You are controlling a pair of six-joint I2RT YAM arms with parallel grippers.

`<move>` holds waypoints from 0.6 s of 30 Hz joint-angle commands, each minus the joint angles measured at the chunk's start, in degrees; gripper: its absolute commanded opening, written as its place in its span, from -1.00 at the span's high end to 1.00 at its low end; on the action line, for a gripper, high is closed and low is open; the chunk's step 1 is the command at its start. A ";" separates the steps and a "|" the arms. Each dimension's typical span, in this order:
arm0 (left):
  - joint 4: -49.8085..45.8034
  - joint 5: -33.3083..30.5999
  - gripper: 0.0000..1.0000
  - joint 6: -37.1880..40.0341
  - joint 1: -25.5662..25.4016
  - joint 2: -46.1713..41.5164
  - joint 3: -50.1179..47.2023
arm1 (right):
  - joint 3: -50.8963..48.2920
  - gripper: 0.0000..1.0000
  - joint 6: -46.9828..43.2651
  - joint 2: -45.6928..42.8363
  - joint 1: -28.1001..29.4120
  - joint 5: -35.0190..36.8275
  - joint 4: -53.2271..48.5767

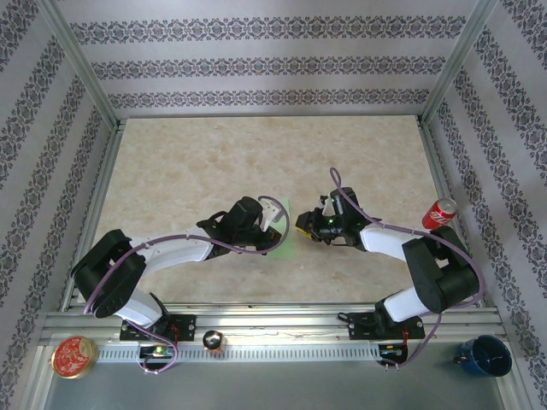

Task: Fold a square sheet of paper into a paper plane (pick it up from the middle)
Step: Fold the triangle a second time at the center of the table.

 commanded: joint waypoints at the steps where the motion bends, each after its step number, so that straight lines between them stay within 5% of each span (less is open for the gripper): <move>1: 3.11 1.03 1.00 -2.79 0.87 -0.53 -1.06 | -1.45 0.59 -0.26 -0.09 1.36 0.89 0.25; 10: 3.59 0.84 1.00 -4.97 1.40 0.66 -2.04 | 0.24 0.77 0.27 3.03 2.26 0.33 1.04; 18: 2.06 0.77 1.00 -2.42 1.41 0.61 -1.69 | 2.87 0.26 5.38 3.11 2.12 -0.33 2.61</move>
